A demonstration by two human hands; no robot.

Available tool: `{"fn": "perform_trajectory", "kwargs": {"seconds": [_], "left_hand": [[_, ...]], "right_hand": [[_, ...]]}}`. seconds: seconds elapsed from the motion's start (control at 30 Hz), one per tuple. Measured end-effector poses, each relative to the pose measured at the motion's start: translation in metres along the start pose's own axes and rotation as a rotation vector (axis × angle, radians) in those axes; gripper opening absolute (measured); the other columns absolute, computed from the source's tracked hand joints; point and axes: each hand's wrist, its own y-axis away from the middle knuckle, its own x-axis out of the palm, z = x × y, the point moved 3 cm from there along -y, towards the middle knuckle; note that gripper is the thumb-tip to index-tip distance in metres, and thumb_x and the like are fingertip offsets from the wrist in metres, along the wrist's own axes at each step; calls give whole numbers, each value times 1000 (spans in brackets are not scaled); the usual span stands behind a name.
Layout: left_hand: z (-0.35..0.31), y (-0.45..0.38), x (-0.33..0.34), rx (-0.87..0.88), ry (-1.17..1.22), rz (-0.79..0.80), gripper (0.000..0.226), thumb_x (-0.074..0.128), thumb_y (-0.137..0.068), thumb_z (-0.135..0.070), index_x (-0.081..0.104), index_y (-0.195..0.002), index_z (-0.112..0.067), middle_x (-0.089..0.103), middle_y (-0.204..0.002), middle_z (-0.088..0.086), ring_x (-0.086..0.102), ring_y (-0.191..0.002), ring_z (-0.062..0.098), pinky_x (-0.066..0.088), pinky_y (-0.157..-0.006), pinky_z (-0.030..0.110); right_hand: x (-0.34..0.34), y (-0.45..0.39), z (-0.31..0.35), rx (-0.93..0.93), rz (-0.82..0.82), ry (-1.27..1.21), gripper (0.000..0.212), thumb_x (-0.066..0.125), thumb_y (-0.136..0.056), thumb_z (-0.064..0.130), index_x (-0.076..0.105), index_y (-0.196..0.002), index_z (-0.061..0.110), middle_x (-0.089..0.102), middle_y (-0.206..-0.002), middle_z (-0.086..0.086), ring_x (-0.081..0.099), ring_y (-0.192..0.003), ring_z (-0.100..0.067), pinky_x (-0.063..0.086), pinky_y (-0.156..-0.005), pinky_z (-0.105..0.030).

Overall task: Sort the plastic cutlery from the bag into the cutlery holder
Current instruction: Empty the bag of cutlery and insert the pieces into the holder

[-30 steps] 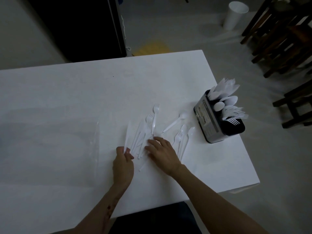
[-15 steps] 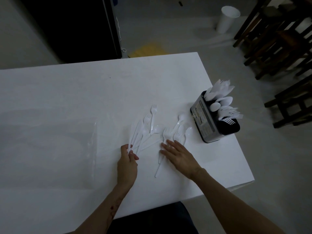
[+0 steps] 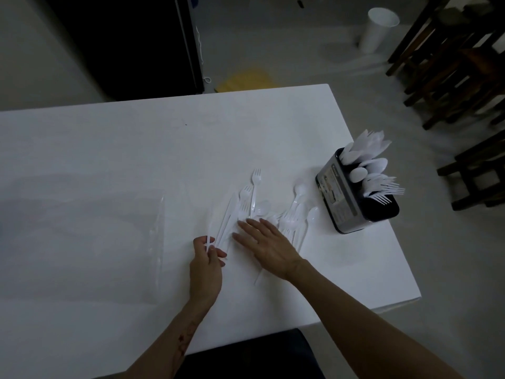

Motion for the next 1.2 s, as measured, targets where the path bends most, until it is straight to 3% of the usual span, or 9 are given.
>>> {"fn": "perform_trajectory", "kwargs": {"seconds": [0.07, 0.23, 0.53, 0.6, 0.67, 0.77, 0.87, 1.07, 1.2], "left_hand": [[-1, -1, -2, 7, -4, -8, 18, 34, -102, -15, 44, -117, -14, 67, -86, 6, 63, -72, 17, 44, -59, 19], [2, -4, -6, 9, -16, -16, 17, 34, -101, -14, 44, -116, -13, 66, -88, 6, 62, -71, 18, 42, -57, 20], [4, -6, -7, -6, -18, -36, 15, 39, -101, -22, 46, -112, -15, 61, -77, 5, 55, -63, 13, 39, -53, 19], [5, -6, -9, 8, -28, -39, 18, 37, -102, -23, 48, -114, -17, 62, -77, 6, 56, -65, 12, 40, -55, 17], [9, -7, -12, -6, -23, -46, 20, 36, -102, -22, 50, -114, -14, 63, -79, 4, 59, -69, 13, 43, -58, 17], [14, -8, -17, -38, -23, -77, 19, 39, -101, -18, 54, -109, -10, 66, -90, 3, 63, -81, 17, 42, -61, 15], [20, -11, -22, -55, -34, -105, 18, 45, -99, -17, 58, -108, -9, 67, -105, 3, 61, -93, 15, 40, -71, 19], [25, -15, -25, -90, 22, -87, 17, 47, -99, -19, 59, -107, -9, 68, -105, 0, 63, -98, 14, 42, -78, 21], [23, -19, -26, -97, 58, -91, 19, 45, -99, -18, 59, -108, -9, 69, -109, 0, 64, -101, 13, 43, -80, 20]], "right_hand": [[2, -12, 5, -17, 24, -24, 71, 70, -89, 21, 35, -151, 21, 28, -160, -10, 26, -148, -28, 12, -120, -39], [-7, -18, 8, 12, -31, 23, 65, 94, -59, 25, 68, -118, 16, 65, -126, -12, 62, -118, -30, 52, -95, -38], [-9, -10, -8, 56, -226, 61, 37, 81, -68, 10, 71, -105, 13, 67, -121, -12, 63, -110, -33, 53, -88, -43], [-15, -27, -3, 163, -248, 32, 29, 78, -75, 13, 72, -104, 13, 69, -114, -9, 64, -102, -32, 53, -80, -42], [-24, -46, 2, 409, -260, -71, 23, 71, -86, 26, 70, -105, 13, 67, -108, -7, 61, -97, -29, 51, -76, -40], [-26, -69, -2, 833, -144, -323, 43, 58, -91, 54, 67, -107, 14, 62, -106, -4, 56, -100, -23, 49, -76, -36], [-24, -82, -2, 950, -15, -404, 60, 57, -83, 69, 64, -104, 13, 62, -102, -3, 62, -95, -23, 51, -78, -35], [-17, -88, -10, 1128, 19, -659, 37, 74, -78, 50, 73, -96, 17, 72, -92, -2, 70, -84, -24, 56, -77, -35], [-26, -79, -12, 1146, -59, -852, 17, 71, -82, 33, 75, -83, 17, 74, -81, -1, 69, -77, -22, 56, -73, -34]]}}
